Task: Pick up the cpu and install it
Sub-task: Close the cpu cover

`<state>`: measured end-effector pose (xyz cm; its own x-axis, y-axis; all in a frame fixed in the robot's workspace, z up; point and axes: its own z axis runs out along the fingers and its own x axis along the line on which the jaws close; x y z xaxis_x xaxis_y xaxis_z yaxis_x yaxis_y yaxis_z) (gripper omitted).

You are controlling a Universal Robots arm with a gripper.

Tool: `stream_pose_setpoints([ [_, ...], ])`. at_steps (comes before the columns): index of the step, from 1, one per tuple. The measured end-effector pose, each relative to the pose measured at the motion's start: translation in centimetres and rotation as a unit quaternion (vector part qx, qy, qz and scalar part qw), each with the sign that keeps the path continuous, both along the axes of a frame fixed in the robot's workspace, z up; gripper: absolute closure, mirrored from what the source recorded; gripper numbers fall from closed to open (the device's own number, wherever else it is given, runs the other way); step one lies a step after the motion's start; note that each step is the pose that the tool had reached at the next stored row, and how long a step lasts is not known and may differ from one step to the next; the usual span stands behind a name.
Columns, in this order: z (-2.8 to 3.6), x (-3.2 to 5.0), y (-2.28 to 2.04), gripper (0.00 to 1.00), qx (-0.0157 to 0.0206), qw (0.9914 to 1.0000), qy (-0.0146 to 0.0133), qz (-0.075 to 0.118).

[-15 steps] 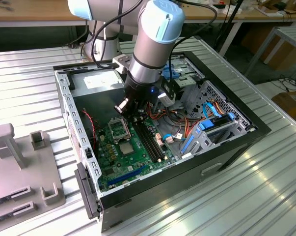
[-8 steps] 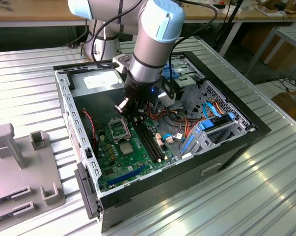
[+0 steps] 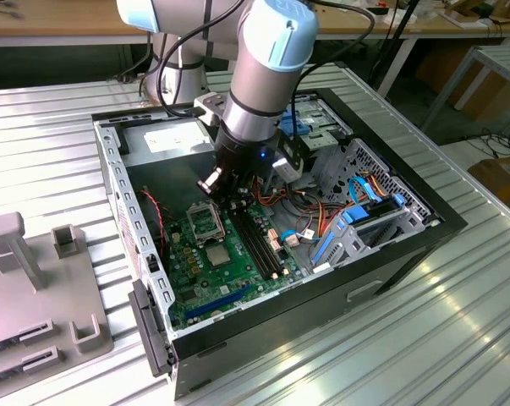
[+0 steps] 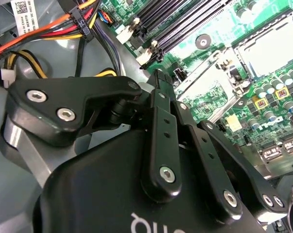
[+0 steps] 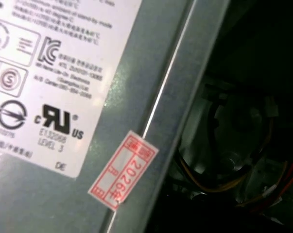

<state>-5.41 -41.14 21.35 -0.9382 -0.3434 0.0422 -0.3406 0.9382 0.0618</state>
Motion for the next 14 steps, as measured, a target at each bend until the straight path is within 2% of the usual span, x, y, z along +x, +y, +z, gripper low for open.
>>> stream_pose_setpoints([
  [3,0.12,0.00,-0.01,0.89,-0.0055,0.99998,0.0000,0.000],
  [9,0.64,0.00,0.00,0.89,-0.0126,0.99992,0.0000,0.000],
  [14,0.94,-0.09,0.00,0.89,-0.0141,0.99990,-0.0001,0.000],
])
